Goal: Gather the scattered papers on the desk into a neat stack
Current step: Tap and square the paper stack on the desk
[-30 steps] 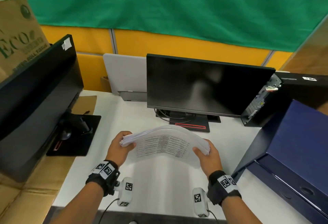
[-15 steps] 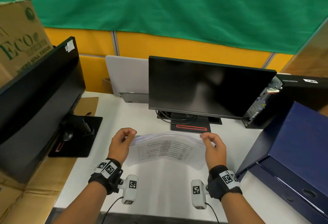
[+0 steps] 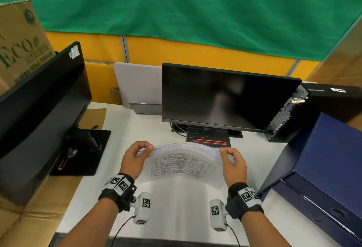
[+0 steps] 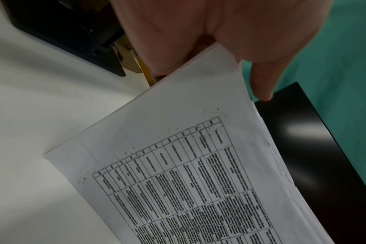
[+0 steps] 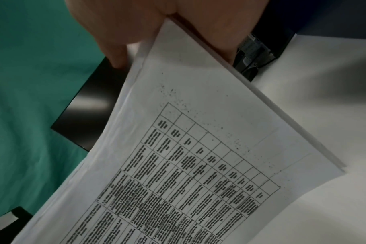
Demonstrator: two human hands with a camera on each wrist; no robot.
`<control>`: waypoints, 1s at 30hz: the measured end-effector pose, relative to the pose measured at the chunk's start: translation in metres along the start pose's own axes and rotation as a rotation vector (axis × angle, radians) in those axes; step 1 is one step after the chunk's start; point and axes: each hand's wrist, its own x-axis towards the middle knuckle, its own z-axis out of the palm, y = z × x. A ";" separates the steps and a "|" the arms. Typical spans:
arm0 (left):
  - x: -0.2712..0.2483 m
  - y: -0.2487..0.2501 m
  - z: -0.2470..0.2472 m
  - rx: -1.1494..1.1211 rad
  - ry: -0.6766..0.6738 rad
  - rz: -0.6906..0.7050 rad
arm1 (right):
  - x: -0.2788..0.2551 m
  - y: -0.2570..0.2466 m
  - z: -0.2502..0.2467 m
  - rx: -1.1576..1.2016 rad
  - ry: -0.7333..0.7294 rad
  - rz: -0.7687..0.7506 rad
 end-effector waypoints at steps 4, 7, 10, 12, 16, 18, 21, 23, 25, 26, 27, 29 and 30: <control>0.002 -0.004 0.000 0.011 0.022 -0.016 | 0.002 0.002 -0.001 -0.014 0.017 0.004; 0.003 -0.004 0.001 0.008 0.042 -0.025 | 0.005 0.004 0.000 -0.021 0.015 -0.002; 0.005 -0.003 0.002 0.043 0.062 -0.004 | 0.007 0.003 0.000 0.000 0.015 0.003; 0.005 -0.001 0.002 0.067 0.054 -0.002 | 0.009 0.003 0.000 -0.002 0.018 0.001; 0.004 -0.003 -0.001 0.060 -0.032 -0.002 | 0.010 0.003 0.000 -0.010 0.004 0.008; 0.004 -0.004 -0.001 0.081 -0.029 0.000 | 0.010 0.003 -0.001 -0.038 0.000 0.010; 0.001 -0.003 -0.004 0.005 -0.086 0.008 | 0.013 0.002 -0.001 -0.052 0.001 -0.007; -0.002 -0.005 -0.012 -0.072 -0.198 0.010 | 0.014 0.001 -0.001 -0.056 -0.010 -0.015; -0.002 -0.013 -0.024 -0.077 -0.271 -0.023 | 0.015 -0.001 0.000 -0.048 -0.016 -0.016; -0.001 -0.018 -0.028 -0.064 -0.288 -0.052 | 0.015 -0.001 -0.001 -0.038 -0.021 -0.014; 0.001 -0.025 -0.032 -0.015 -0.291 -0.087 | 0.016 0.001 -0.002 -0.013 -0.036 -0.007; 0.007 -0.036 -0.033 0.121 -0.299 -0.129 | 0.013 0.012 -0.008 0.119 -0.114 0.043; 0.012 -0.041 -0.032 0.167 -0.301 -0.137 | 0.010 0.021 -0.012 0.190 -0.170 0.075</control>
